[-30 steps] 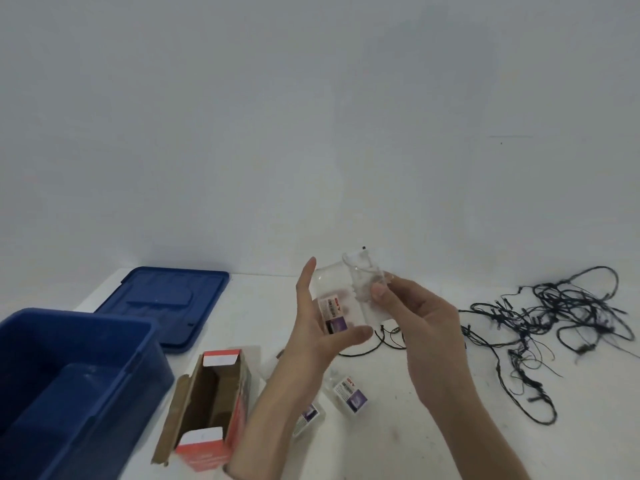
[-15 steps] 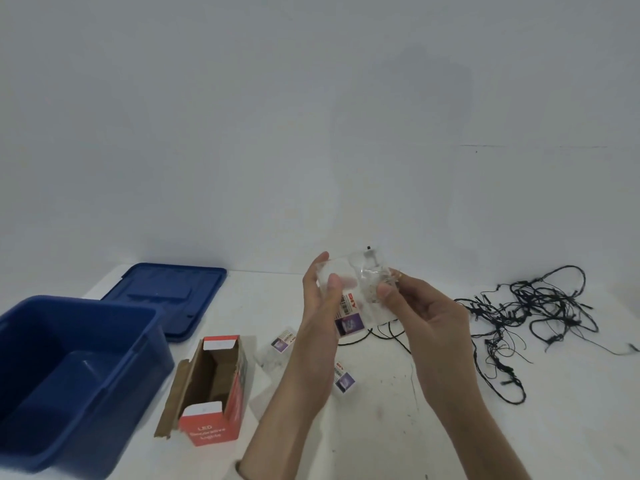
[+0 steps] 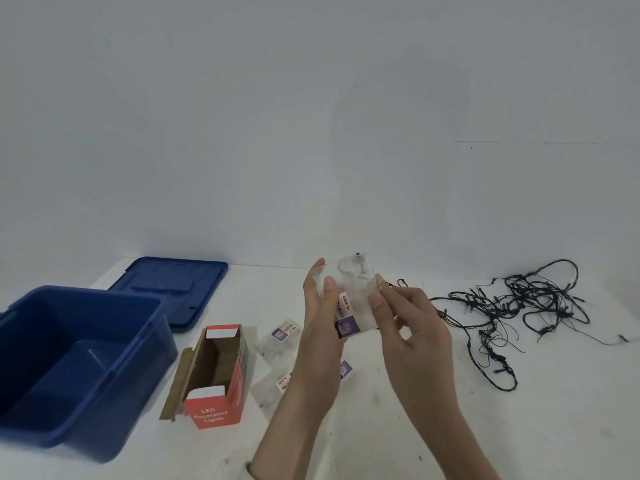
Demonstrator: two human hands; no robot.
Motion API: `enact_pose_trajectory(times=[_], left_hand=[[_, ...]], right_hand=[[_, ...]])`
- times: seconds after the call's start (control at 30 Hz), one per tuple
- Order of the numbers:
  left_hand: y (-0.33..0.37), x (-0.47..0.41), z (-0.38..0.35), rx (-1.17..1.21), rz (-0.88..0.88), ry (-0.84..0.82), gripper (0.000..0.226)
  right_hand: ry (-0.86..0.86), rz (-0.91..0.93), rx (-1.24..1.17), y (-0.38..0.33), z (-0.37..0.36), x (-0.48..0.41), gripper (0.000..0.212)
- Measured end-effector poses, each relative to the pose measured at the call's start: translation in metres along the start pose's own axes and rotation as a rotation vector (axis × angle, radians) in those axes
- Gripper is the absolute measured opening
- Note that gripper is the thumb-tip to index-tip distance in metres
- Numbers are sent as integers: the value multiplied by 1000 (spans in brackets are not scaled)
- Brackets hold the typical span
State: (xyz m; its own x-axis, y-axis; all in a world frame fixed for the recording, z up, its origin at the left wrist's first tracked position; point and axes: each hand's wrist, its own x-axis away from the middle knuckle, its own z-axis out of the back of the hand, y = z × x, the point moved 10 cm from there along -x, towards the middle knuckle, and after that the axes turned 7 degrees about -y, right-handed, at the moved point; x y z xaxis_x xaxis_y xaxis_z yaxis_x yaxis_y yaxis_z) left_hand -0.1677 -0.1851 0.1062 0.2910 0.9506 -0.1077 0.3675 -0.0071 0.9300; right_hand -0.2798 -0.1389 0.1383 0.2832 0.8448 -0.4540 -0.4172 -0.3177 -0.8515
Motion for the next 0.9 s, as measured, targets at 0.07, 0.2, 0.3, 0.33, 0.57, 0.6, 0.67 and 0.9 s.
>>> enact_pose_trajectory(times=[0.07, 0.2, 0.3, 0.33, 0.57, 0.6, 0.67, 0.9], left_hand=[[-1, 0, 2, 18, 7, -8, 37], [-3, 3, 5, -2, 7, -2, 37], [-5, 4, 7, -27, 8, -1, 41], [-7, 4, 8, -39, 8, 3, 43], [-2, 11, 7, -175, -53, 16, 43], [-2, 11, 6, -180, -64, 24, 42], [-3, 12, 5, -141, -71, 49, 47], [-6, 8, 1, 76, 23, 112, 48]], right_hand=[[13, 78, 66, -7, 1, 2, 23], [8, 204, 203, -17, 0, 6, 35], [-17, 235, 178, -22, 0, 9, 36], [-26, 232, 175, -23, 0, 10, 34], [-183, 106, 62, -9, -10, 9, 23], [-178, 115, 92, -9, -10, 10, 28], [-169, 193, 205, -17, -14, 16, 37], [3, 203, 178, -24, 4, 20, 32]])
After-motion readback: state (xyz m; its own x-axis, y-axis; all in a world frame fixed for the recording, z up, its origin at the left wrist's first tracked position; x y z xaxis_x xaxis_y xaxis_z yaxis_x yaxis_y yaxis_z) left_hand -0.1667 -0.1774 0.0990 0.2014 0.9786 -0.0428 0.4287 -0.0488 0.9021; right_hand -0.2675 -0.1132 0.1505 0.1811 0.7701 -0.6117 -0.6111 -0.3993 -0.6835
